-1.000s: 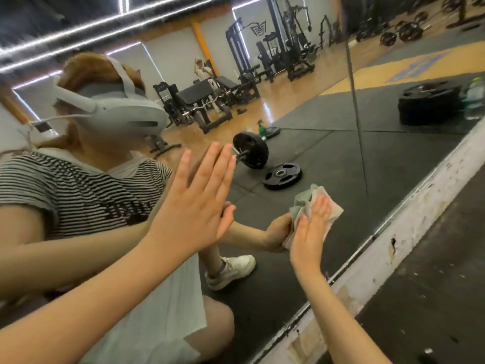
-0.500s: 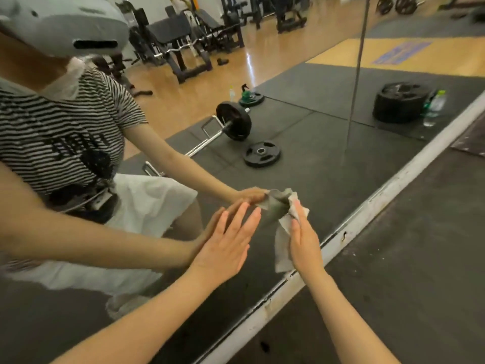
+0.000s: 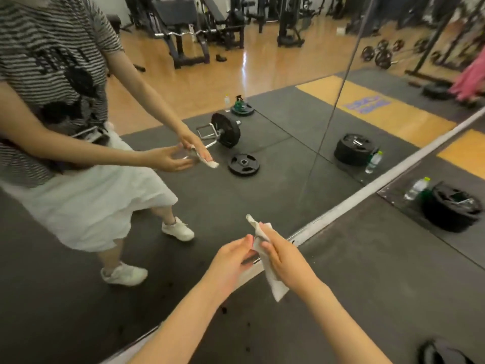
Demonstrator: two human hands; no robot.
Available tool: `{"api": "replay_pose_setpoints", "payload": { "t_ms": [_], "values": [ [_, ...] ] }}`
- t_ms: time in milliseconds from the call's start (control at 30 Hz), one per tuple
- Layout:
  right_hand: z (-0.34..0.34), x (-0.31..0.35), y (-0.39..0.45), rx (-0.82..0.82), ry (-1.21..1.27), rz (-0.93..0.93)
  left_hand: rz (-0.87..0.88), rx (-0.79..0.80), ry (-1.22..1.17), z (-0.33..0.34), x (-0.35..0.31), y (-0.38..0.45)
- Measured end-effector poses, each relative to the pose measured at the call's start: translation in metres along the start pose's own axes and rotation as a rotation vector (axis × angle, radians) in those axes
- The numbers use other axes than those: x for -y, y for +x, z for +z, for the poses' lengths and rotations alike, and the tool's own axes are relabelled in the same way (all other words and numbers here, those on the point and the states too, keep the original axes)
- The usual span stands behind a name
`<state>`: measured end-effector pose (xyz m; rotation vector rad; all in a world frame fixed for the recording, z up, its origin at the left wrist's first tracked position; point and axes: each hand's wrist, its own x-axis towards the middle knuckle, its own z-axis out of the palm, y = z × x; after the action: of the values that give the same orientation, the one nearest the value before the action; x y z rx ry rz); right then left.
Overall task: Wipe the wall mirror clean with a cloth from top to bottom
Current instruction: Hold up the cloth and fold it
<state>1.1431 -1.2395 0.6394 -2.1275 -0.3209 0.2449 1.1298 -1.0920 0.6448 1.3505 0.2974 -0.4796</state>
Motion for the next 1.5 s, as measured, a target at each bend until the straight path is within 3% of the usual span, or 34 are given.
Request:
{"api": "replay_pose_setpoints", "payload": {
  "t_ms": [67, 167, 300, 433, 533, 667, 833, 1067, 1200, 1367, 1500],
  "values": [
    [-0.001, 0.039, -0.006, 0.074, -0.022, -0.088, 0.08, -0.109, 0.014, -0.001, -0.025, -0.034],
    [0.002, 0.086, -0.013, 0.165, -0.015, -0.249, 0.2, -0.41, 0.077, -0.005, -0.05, -0.083],
    [0.004, 0.145, -0.021, 0.465, -0.006, -0.396, 0.293, -0.69, 0.033, -0.02, -0.064, -0.16],
    [0.017, 0.206, -0.029, 0.548, 0.126, -0.449, 0.322, -0.789, 0.117, -0.035, -0.063, -0.242],
    [0.042, 0.245, -0.045, 0.73, 0.091, -0.518, 0.35, -0.852, 0.263, -0.047, -0.052, -0.299],
    [0.084, 0.277, -0.083, 0.687, 0.107, -0.629, 0.383, -1.07, 0.361, -0.058, -0.032, -0.384],
    [0.132, 0.327, -0.155, 0.677, 0.208, -0.822, 0.407, -1.299, 0.229, -0.057, -0.003, -0.492],
    [0.173, 0.384, -0.242, 0.864, 0.273, -0.988, 0.494, -1.756, -0.139, -0.019, 0.05, -0.571],
    [0.184, 0.399, -0.271, 0.941, 0.486, -0.869, 0.531, -1.878, -0.303, 0.002, 0.071, -0.585],
    [0.192, 0.381, -0.281, 1.095, 0.606, -0.717, 0.505, -1.749, -0.376, 0.029, 0.087, -0.563],
    [0.192, 0.366, -0.282, 1.09, 0.625, -0.684, 0.516, -1.918, -0.44, 0.039, 0.09, -0.546]
  ]
}}
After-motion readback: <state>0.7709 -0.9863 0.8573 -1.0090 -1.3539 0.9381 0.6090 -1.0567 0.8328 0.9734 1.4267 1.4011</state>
